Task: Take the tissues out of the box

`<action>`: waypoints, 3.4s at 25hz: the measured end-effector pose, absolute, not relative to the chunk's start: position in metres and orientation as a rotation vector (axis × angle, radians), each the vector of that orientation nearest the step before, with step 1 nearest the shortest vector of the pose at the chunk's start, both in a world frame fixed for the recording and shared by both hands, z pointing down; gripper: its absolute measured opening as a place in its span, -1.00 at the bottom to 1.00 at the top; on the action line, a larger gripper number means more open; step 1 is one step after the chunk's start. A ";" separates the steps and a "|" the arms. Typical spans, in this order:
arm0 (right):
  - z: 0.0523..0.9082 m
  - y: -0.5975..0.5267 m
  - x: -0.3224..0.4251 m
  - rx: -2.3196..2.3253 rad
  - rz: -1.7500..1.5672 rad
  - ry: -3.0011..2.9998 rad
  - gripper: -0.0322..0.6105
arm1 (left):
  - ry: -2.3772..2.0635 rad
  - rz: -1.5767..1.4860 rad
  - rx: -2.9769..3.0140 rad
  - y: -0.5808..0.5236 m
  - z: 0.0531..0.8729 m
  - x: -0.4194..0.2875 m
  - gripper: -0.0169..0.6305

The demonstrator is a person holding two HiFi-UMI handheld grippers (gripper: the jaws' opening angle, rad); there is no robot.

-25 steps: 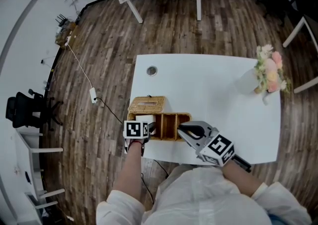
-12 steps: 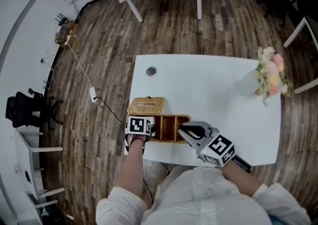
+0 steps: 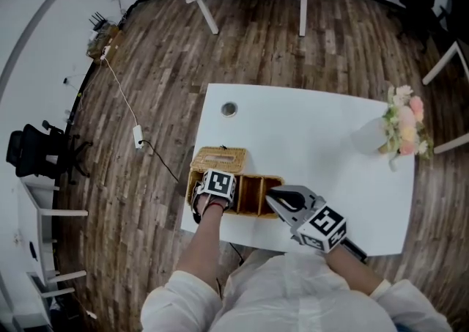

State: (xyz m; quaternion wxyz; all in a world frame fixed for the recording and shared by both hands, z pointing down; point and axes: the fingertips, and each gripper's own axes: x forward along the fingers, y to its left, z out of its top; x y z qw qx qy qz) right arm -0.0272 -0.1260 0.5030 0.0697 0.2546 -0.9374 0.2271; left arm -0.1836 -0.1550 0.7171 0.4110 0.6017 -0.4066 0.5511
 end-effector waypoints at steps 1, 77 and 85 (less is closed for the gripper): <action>0.504 -0.126 -0.027 0.770 0.684 -2.817 -0.79 | -1.006 1.383 1.522 -0.153 0.718 -0.182 0.60; 0.466 -0.114 -0.030 0.878 0.543 -2.834 -0.79 | -1.235 0.480 2.408 -0.152 0.502 -0.083 0.28; 0.446 -0.109 -0.027 0.896 0.496 -2.858 -0.79 | -1.211 0.275 2.612 -0.142 0.462 -0.068 0.28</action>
